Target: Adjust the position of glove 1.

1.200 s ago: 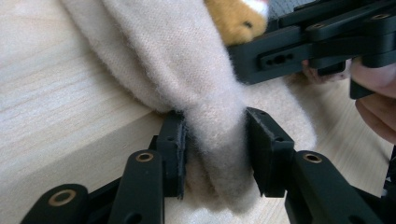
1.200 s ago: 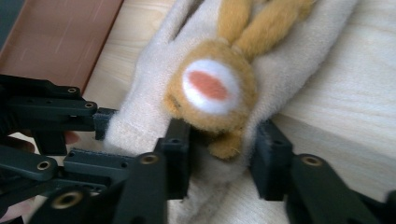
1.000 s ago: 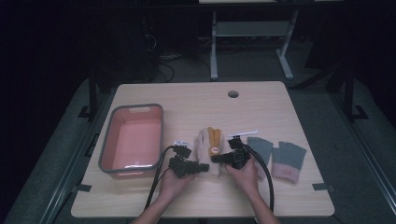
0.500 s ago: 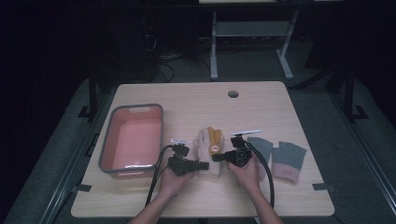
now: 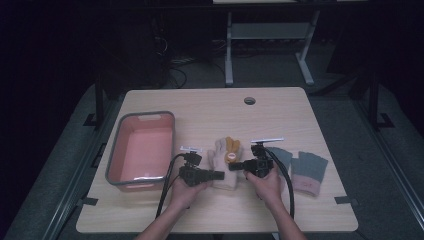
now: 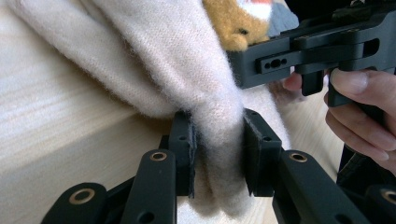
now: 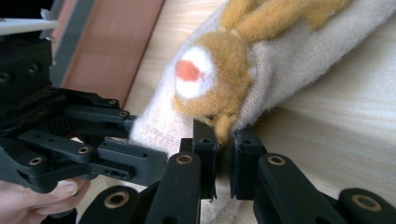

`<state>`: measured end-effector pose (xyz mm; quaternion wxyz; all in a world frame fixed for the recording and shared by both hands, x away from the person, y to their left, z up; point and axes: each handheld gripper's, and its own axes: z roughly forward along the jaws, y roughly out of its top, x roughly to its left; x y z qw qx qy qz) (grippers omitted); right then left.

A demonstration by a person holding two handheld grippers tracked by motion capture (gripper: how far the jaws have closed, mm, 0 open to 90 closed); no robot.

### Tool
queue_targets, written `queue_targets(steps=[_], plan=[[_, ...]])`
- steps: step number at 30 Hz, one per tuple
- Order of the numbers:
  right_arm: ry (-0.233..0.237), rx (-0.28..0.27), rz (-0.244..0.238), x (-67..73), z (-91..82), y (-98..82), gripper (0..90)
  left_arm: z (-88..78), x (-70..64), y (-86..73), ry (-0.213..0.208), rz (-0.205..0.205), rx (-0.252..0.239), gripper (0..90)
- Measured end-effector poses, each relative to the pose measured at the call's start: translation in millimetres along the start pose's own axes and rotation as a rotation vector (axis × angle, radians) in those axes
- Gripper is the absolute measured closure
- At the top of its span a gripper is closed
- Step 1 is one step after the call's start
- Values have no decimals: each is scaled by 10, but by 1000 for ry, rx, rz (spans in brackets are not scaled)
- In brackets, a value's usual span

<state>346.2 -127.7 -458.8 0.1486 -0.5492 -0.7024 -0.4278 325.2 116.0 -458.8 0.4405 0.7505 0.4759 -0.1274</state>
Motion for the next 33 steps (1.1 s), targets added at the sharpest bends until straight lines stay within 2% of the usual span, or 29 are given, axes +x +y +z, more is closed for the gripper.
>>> queue_targets(steps=[3, 10, 18, 28, 33], plan=[[11, -11, 2, 10, -39, 9, 830, -21, -22, 33, -7, 22, -2, 683], [36, -31, 6, 34, -117, 20, 830, -76, -70, 91, -24, 34, -6, 683], [66, -59, -4, 153, -244, 103, 830, -200, -125, 191, -60, 45, -35, 683], [92, -79, -16, 286, -298, 203, 830, -353, -164, 289, -69, 64, -56, 683], [91, -78, -26, 341, -299, 255, 830, -418, -164, 331, -72, 66, -64, 683]])
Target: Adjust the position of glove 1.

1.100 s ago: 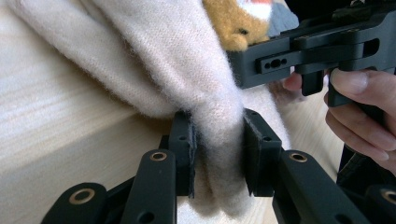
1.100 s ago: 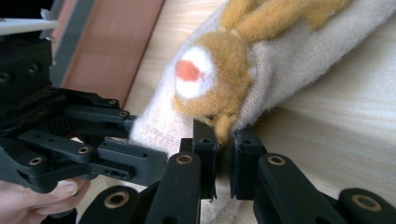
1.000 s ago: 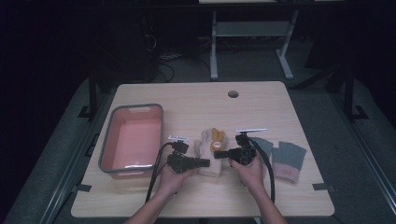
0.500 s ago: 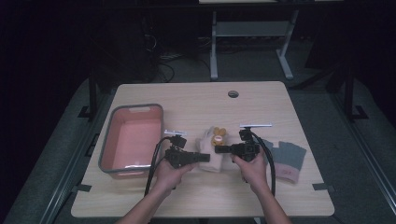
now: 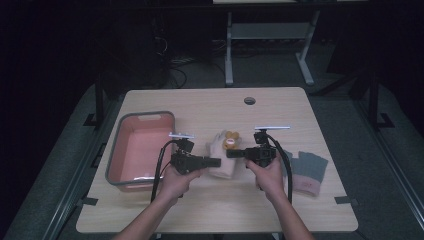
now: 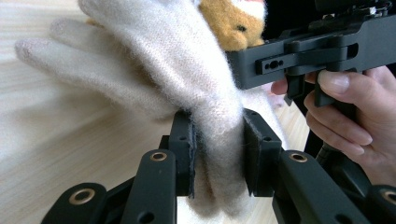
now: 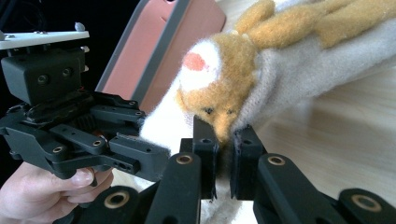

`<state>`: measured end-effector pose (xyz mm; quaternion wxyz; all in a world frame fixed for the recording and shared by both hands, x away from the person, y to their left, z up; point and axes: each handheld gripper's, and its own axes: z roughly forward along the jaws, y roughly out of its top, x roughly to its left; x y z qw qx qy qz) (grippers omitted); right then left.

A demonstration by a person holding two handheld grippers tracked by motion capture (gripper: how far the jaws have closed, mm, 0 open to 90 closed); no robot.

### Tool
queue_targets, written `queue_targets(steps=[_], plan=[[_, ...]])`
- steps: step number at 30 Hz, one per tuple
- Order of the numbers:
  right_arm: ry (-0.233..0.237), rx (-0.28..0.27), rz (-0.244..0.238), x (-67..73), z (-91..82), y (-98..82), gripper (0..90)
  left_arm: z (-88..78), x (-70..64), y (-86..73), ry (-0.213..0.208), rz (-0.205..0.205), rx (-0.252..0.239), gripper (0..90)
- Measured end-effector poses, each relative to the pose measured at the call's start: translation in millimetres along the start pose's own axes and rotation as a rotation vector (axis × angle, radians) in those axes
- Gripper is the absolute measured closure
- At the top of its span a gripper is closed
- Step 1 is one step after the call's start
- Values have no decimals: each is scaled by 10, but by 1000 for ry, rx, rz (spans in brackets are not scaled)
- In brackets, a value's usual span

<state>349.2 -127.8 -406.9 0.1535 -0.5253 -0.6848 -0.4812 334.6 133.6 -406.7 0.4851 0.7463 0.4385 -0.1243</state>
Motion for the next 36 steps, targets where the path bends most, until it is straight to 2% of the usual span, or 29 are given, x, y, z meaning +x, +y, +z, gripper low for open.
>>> queue_targets(steps=[24, 26, 31, 36], plan=[[16, 7, -44, 262, 34, 283, 830, -273, 11, 219, -13, 3, -33, 683], [18, 8, -51, 283, 43, 309, 830, -297, 11, 231, -11, -4, -31, 683], [19, 18, -57, 323, 74, 367, 830, -350, 35, 269, -4, 10, -35, 683], [30, 26, -63, 356, 127, 409, 830, -410, 56, 282, 0, 0, -38, 683]])
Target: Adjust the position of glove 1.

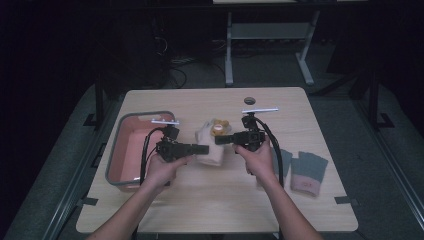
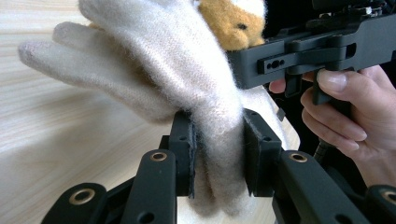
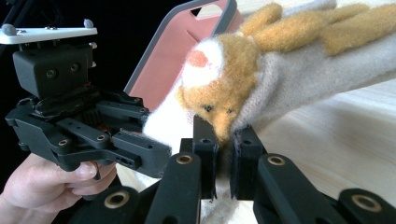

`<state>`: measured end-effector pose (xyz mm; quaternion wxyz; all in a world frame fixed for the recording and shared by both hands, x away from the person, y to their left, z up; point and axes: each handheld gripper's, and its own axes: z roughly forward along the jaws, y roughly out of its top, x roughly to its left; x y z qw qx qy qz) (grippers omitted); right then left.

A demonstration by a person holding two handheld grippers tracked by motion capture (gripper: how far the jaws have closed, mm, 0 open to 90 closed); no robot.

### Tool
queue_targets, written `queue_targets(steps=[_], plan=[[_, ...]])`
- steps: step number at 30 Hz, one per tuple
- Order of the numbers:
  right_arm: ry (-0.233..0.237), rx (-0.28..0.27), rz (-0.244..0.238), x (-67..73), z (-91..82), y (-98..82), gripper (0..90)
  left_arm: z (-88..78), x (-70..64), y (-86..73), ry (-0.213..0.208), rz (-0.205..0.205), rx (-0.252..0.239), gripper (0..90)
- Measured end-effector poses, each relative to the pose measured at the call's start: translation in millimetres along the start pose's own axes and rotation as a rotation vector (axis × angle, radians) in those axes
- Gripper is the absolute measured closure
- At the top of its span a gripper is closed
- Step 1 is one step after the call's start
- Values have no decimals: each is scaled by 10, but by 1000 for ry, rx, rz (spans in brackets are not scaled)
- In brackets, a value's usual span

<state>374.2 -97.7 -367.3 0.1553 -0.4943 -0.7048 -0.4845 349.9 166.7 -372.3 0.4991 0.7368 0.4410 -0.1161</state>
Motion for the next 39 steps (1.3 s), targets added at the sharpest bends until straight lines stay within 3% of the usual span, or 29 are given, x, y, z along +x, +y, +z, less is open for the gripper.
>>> queue_targets(steps=[21, 39], plan=[[35, 24, -31, 141, 161, 147, 830, -260, 23, 57, 29, -1, -18, 682], [53, 44, -84, 402, 332, 311, 830, -586, 61, 96, 49, 0, -55, 683]])
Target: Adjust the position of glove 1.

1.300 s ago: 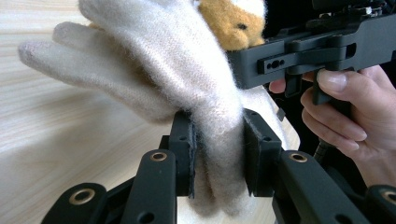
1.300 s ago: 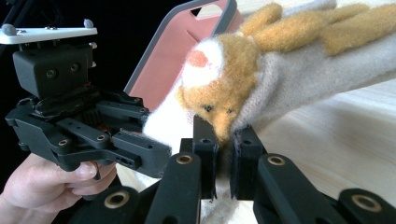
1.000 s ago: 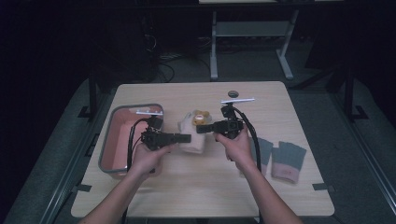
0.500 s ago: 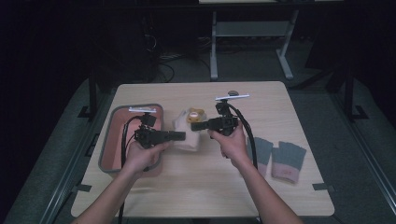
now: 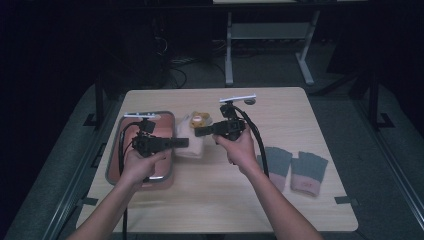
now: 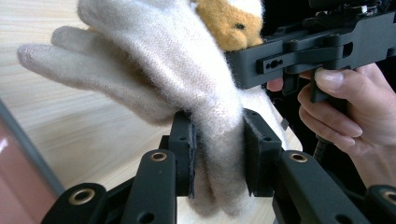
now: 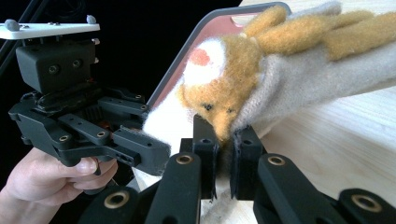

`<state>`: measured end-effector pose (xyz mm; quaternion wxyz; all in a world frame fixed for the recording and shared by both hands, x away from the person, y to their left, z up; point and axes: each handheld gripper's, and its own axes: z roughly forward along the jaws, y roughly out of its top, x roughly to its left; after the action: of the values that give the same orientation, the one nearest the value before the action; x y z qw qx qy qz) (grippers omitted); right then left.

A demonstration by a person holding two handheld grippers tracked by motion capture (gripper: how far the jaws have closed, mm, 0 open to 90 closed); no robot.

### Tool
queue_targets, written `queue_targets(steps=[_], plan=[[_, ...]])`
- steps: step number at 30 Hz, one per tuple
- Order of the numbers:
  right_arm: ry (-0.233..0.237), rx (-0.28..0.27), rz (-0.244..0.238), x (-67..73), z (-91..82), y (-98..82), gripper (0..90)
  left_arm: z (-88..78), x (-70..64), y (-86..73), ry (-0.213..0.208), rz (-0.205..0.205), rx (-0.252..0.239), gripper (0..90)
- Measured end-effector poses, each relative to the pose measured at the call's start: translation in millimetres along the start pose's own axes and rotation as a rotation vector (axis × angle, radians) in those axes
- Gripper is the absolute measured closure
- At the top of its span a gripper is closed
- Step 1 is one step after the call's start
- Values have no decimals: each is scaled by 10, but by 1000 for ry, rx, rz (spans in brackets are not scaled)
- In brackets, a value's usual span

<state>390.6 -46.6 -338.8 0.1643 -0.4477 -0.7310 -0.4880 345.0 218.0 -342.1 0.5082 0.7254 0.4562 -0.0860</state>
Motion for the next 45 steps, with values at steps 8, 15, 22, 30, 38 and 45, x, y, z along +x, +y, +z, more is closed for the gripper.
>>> queue_targets(steps=[8, 15, 22, 30, 38, 45], plan=[[11, 7, -15, 90, 89, 82, 829, -128, 34, 15, 7, -8, -21, 682], [26, 15, -20, 147, 163, 140, 829, -228, 61, 28, 16, -5, -32, 682], [34, 24, -29, 208, 242, 197, 829, -326, 92, 33, 27, -7, -43, 682], [44, 37, -42, 266, 338, 259, 829, -422, 136, 29, 36, -17, -56, 682], [50, 49, -50, 310, 431, 295, 829, -510, 170, 15, 47, -29, -66, 682], [56, 53, -66, 363, 516, 338, 829, -595, 198, 7, 58, -39, -77, 682]])
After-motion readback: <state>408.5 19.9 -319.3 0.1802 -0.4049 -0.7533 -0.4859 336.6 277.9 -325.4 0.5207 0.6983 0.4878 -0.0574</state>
